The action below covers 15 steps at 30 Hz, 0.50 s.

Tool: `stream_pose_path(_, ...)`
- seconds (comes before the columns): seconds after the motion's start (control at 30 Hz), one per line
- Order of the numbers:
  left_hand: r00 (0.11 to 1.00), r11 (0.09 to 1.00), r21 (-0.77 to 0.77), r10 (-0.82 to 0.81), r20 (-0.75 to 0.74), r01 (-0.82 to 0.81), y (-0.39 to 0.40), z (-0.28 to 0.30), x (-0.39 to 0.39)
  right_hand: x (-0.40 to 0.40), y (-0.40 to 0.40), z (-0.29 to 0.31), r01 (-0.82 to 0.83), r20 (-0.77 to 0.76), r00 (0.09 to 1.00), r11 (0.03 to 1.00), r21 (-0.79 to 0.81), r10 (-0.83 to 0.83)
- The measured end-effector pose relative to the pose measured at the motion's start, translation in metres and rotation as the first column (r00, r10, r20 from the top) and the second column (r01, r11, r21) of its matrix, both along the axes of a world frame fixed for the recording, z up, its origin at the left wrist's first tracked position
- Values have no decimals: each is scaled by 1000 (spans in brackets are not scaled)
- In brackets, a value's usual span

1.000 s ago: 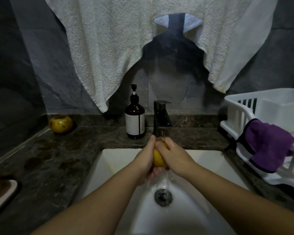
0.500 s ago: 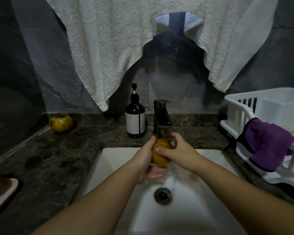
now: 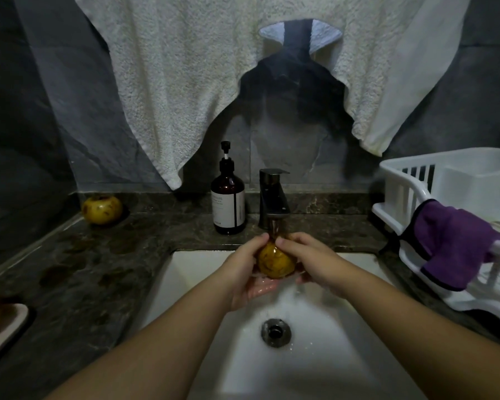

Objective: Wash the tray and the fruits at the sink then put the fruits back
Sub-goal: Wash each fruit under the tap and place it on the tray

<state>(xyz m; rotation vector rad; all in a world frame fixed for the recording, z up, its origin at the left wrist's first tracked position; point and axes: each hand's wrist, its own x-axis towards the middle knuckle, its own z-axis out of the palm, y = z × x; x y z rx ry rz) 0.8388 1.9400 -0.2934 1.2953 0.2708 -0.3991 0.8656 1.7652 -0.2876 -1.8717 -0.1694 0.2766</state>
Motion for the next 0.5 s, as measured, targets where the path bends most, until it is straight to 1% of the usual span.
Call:
stream_pose_path(0.07,1000,996,82,-21,7,20,0,-2,1,2,1,-1,16,25,1000,1000,13,-17)
stream_pose_path(0.1,1000,995,96,-21,10,20,1,-2,1,2,0,-1,17,30,999,1000,7,-17)
stream_pose_path(0.2,999,995,99,12,31,-15,1,-2,3,1,-3,3,-17,1,1000,999,-42,17)
stream_pose_path(0.27,999,993,109,35,23,-37,2,0,3,1,-7,8,-39,10,999,993,-114,40)
stream_pose_path(0.3,999,993,114,42,12,-43,3,0,3,2,-7,11,-19,64,998,988,-151,29)
stream_pose_path(0.33,999,992,117,46,3,-46,5,1,3,5,-7,16,35,151,988,986,-166,-10)
stream_pose_path(0.37,999,992,120,50,-3,-50,6,3,4,8,-7,22,107,246,967,983,-151,-67)
stream_pose_path(0.43,998,990,131,57,-20,-54,8,7,2,12,-6,39,222,418,894,969,-110,-158)
stream_pose_path(0.47,998,989,140,55,-27,-51,8,9,2,14,-6,49,245,502,852,961,-127,-150)
stream_pose_path(0.5,998,988,149,51,-33,-46,7,10,1,15,-6,59,244,575,812,953,-182,-98)
